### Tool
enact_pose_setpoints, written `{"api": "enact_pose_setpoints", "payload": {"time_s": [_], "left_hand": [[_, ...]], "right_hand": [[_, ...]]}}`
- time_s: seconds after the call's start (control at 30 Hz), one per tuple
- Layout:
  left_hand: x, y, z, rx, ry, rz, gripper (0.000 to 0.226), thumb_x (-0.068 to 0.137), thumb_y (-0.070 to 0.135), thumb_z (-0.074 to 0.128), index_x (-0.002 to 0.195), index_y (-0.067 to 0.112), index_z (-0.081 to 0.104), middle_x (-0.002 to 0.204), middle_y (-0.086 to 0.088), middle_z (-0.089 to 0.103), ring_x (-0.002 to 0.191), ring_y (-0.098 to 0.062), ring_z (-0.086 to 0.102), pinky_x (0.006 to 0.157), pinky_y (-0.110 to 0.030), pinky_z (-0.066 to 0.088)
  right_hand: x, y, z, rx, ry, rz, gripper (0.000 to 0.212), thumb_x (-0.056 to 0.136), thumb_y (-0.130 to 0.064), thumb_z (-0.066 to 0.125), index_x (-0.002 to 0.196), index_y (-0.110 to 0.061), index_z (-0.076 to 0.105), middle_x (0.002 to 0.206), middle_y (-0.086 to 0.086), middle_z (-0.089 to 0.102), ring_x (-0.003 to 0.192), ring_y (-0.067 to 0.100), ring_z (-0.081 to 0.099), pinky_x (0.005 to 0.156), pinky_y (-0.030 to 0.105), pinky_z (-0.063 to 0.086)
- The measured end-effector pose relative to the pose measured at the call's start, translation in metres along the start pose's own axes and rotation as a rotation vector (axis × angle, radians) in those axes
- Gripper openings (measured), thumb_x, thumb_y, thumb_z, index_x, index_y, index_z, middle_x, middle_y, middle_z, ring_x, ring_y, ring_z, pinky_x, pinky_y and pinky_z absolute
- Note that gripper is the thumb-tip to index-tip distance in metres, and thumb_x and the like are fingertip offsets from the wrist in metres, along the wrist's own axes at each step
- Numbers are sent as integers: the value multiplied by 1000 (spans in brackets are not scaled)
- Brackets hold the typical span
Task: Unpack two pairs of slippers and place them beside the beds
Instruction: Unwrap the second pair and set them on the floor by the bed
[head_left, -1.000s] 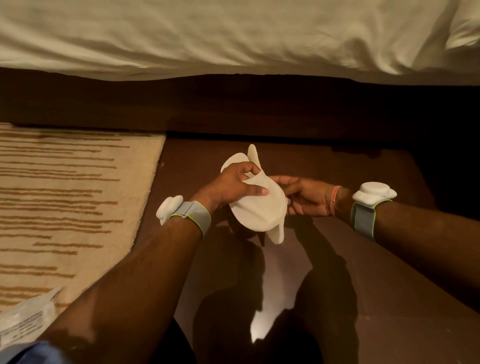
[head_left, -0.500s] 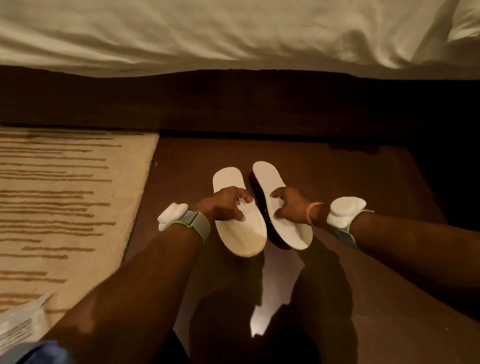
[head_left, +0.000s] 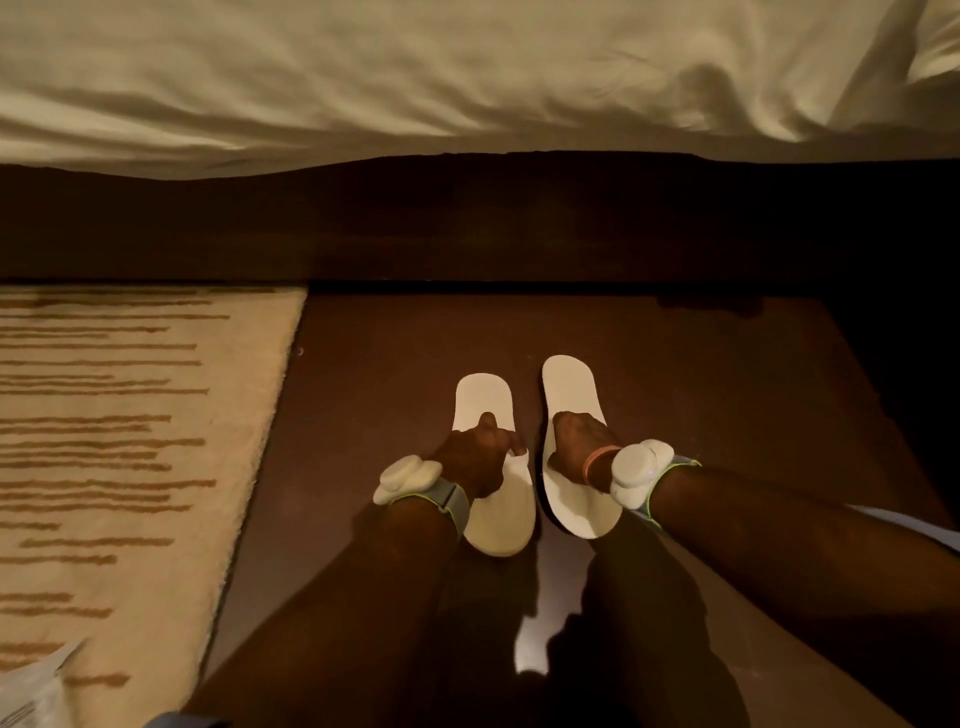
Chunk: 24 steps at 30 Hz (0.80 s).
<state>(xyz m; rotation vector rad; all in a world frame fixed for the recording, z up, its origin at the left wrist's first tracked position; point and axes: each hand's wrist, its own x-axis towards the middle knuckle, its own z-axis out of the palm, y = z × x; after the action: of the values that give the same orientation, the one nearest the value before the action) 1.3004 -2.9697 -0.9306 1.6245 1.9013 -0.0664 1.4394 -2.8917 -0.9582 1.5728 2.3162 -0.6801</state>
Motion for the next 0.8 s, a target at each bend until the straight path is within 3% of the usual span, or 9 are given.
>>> {"api": "enact_pose_setpoints", "payload": {"time_s": [0.1, 0.3, 0.43, 0.57, 0.8], "left_hand": [[6, 0, 1, 3, 15, 10, 45, 97, -2, 45, 133, 21, 57, 142, -4, 42, 124, -30, 52, 101, -26, 37], [9, 6, 1, 57, 6, -62, 44, 99, 5, 43, 139, 22, 49, 146, -5, 44, 129, -31, 49, 110, -35, 34], [15, 4, 1, 46, -36, -78, 47, 97, 4, 44, 139, 24, 49, 144, -6, 42, 119, -31, 54, 89, -33, 44], [21, 2, 1, 91, -83, -100, 48, 98, 5, 46, 137, 32, 51, 146, -6, 36, 130, -33, 44, 110, -37, 37], [35, 0, 12, 158, -41, -112, 54, 96, 5, 47, 139, 36, 48, 153, -4, 32, 140, -32, 36, 121, -45, 14]], "right_hand": [[0, 5, 9, -30, -17, -16, 30, 88, -16, 59, 115, -5, 55, 127, 18, 57, 115, 35, 57, 87, 31, 45], [-1, 10, 16, -72, -18, -80, 26, 91, -14, 53, 114, -2, 53, 122, 19, 58, 112, 35, 58, 87, 33, 45], [5, 11, 16, -78, -9, -98, 24, 91, -13, 53, 112, -1, 53, 120, 20, 60, 109, 36, 60, 86, 33, 46], [7, 12, 20, -103, -5, -96, 23, 90, -12, 54, 111, -3, 55, 118, 18, 60, 108, 36, 60, 83, 32, 46], [17, 15, 23, -139, 20, -113, 23, 91, -12, 52, 113, -5, 54, 118, 16, 60, 107, 35, 61, 84, 32, 46]]}}
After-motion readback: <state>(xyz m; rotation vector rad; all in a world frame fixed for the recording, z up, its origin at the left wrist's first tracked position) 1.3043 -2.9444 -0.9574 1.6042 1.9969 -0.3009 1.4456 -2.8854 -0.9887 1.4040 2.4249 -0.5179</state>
